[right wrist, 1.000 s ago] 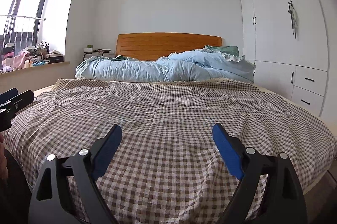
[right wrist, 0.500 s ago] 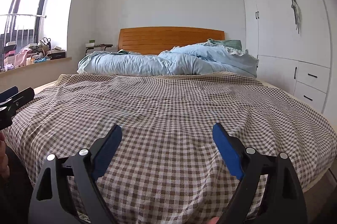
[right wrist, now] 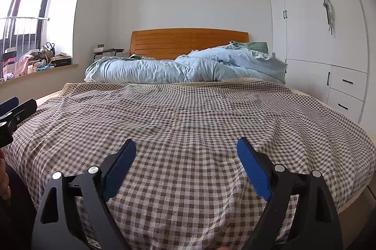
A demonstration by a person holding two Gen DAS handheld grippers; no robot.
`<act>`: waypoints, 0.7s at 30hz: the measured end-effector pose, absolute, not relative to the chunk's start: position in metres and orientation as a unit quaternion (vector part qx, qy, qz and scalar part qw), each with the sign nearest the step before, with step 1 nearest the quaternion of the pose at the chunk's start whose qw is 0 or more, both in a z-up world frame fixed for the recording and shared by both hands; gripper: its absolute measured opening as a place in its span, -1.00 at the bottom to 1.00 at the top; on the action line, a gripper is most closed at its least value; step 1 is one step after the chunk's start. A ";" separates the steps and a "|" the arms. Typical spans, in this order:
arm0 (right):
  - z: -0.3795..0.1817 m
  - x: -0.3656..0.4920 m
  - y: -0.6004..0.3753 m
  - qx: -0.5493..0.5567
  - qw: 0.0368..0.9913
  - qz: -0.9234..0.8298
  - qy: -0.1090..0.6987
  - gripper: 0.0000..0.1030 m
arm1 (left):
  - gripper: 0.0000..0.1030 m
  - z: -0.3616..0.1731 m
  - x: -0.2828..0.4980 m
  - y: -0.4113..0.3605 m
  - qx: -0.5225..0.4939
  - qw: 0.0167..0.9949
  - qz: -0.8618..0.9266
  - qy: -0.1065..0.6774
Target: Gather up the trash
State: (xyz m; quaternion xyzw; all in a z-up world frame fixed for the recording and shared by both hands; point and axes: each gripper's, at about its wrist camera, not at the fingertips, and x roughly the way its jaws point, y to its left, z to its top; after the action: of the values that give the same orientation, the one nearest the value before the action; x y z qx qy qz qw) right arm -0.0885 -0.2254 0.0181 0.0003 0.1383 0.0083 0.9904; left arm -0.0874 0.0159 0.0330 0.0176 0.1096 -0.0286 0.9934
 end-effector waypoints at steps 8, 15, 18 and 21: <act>0.018 -0.088 -0.224 -0.004 0.990 0.012 0.141 0.63 | 0.86 0.032 -0.087 0.016 0.016 0.993 -0.030 0.111; 0.017 -0.088 -0.223 -0.008 0.989 0.013 0.144 0.63 | 0.86 0.033 -0.087 0.015 0.019 0.993 -0.033 0.108; 0.017 -0.087 -0.224 -0.005 0.989 0.012 0.144 0.63 | 0.86 0.033 -0.088 0.015 0.019 0.993 -0.033 0.108; 0.017 -0.087 -0.226 -0.001 0.989 0.011 0.144 0.63 | 0.86 0.032 -0.087 0.015 0.017 0.993 -0.034 0.109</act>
State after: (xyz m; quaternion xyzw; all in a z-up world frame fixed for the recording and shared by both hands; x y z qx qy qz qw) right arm -0.0870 -0.2260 0.0173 -0.0006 0.1444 0.0112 0.9895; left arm -0.0873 0.0148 0.0324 0.0171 0.1085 -0.0339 0.9934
